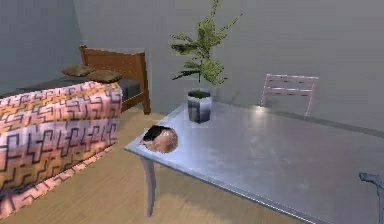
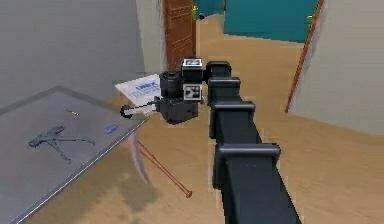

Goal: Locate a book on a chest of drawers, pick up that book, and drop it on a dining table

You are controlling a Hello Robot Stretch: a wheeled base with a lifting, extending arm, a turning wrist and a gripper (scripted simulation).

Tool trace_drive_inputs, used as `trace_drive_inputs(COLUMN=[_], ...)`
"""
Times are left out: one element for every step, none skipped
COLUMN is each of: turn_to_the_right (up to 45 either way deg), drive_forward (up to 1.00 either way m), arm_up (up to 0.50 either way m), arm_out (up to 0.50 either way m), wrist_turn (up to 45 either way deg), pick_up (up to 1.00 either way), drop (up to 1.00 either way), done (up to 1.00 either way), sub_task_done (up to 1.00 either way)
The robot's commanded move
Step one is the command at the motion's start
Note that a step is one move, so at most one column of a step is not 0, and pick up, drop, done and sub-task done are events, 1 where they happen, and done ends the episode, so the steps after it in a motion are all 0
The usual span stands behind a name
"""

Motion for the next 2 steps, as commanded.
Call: trace_drive_inputs(turn_to_the_right=[-45.0,-45.0], drive_forward=[0.0,0.0], arm_up=[0.0,0.0], arm_out=[0.0,0.0], wrist_turn=[0.0,0.0], pick_up=[0.0,0.0], drop=[0.0,0.0], done=[0.0,0.0], sub_task_done=[0.0,0.0])
